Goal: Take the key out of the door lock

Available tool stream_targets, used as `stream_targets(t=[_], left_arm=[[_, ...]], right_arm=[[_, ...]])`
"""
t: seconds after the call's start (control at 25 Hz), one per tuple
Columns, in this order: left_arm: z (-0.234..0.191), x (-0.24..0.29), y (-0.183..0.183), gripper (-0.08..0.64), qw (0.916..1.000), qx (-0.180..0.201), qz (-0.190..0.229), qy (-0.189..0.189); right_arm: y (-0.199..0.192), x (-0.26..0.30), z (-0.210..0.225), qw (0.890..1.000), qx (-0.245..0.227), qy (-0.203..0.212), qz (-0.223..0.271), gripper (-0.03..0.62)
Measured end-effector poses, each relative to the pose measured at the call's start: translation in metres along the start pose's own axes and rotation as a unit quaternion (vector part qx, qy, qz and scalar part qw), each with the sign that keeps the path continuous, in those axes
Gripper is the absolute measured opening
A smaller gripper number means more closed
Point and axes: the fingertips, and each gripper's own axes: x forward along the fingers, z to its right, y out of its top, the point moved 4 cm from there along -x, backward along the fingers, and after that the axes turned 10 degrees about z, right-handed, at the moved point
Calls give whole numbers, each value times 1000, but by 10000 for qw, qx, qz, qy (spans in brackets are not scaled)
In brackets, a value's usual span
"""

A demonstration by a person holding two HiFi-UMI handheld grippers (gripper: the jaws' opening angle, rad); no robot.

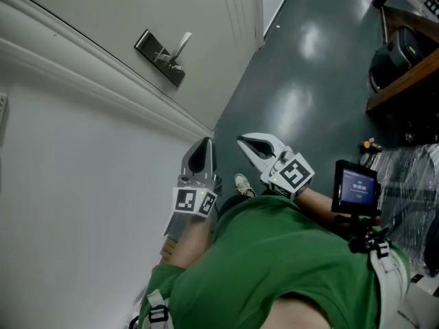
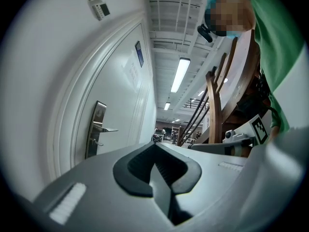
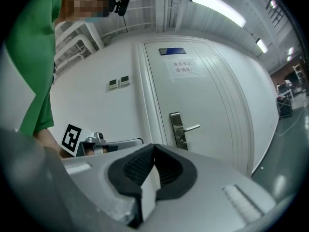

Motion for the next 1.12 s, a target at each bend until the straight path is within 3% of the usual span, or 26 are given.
stream_targets(t=[0.28, 0.68, 1.12], left_arm=[[-122, -8, -6, 0, 9994, -262, 88, -198], [-164, -4, -8, 0, 9987, -435, 177, -215], [-199, 8, -13, 0, 9992, -367, 62, 130]], right_arm=[[-45, 108, -19, 9997, -122, -196, -38, 3], [-56, 150, -8, 9990, -55, -391, -206, 3], [-69, 204, 27, 9984, 365, -296, -326, 3]])
